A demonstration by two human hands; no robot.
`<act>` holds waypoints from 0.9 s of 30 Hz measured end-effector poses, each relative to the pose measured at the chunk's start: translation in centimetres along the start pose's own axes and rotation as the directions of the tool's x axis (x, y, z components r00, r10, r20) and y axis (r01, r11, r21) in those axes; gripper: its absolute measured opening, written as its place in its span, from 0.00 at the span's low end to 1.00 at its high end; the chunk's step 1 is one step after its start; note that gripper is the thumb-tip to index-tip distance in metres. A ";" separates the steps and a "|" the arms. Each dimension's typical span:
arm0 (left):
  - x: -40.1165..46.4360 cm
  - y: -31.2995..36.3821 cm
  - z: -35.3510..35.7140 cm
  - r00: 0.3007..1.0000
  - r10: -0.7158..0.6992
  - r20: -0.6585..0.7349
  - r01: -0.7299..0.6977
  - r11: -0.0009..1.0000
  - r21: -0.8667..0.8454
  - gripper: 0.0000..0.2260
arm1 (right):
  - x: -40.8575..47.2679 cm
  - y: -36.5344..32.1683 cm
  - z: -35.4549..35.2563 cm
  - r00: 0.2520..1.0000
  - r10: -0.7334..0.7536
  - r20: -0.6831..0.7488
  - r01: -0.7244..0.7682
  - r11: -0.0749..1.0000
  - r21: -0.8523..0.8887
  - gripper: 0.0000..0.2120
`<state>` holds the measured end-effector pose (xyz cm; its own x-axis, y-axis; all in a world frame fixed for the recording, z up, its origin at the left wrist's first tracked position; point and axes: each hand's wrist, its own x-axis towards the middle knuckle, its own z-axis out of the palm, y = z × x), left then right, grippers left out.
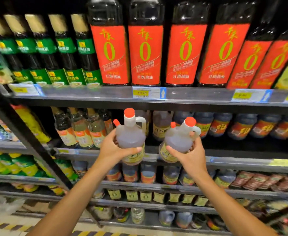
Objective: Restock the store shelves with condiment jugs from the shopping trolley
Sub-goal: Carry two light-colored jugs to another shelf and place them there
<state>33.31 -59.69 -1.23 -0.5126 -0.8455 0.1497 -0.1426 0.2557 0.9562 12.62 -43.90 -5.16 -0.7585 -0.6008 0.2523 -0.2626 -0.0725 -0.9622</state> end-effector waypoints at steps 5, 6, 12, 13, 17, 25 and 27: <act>1.8 -0.8 -0.8 0.998 0.042 0.053 -0.042 0.999 -0.008 0.34 | 0.9 0.4 1.3 0.991 -0.010 -0.135 0.010 1.000 -0.004 0.37; 2.0 -0.8 -1.0 0.997 0.046 0.059 -0.045 0.999 -0.010 0.34 | 1.3 0.4 1.7 0.989 -0.014 -0.149 0.011 1.000 -0.018 0.37; 2.7 -1.8 -2.1 0.994 0.071 0.079 -0.068 0.997 -0.036 0.36 | 2.6 1.4 4.1 0.988 0.008 -0.154 -0.023 0.995 -0.101 0.35; 2.6 -2.0 -2.4 0.994 0.068 0.080 -0.065 0.997 -0.035 0.36 | 2.6 1.8 4.4 0.988 0.027 -0.151 -0.043 0.993 -0.105 0.35; 2.5 -2.1 -3.2 0.992 0.092 0.085 -0.088 0.995 -0.042 0.37 | 3.0 2.5 5.4 0.985 0.074 -0.153 -0.099 0.982 -0.158 0.33; 2.1 -1.9 -3.2 0.992 0.099 0.082 -0.094 0.994 -0.055 0.37 | 4.5 2.8 5.7 0.973 0.177 -0.145 -0.212 0.935 -0.284 0.38; 1.9 -1.9 -2.9 0.992 0.097 0.086 -0.091 0.994 -0.061 0.37 | 4.8 2.7 5.5 0.971 0.200 -0.132 -0.233 0.914 -0.331 0.41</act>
<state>35.09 -63.14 -2.00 -0.5946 -0.7736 0.2191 -0.0432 0.3029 0.9521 11.57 -51.37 -7.08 -0.8675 -0.4930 0.0662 -0.2607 0.3372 -0.9046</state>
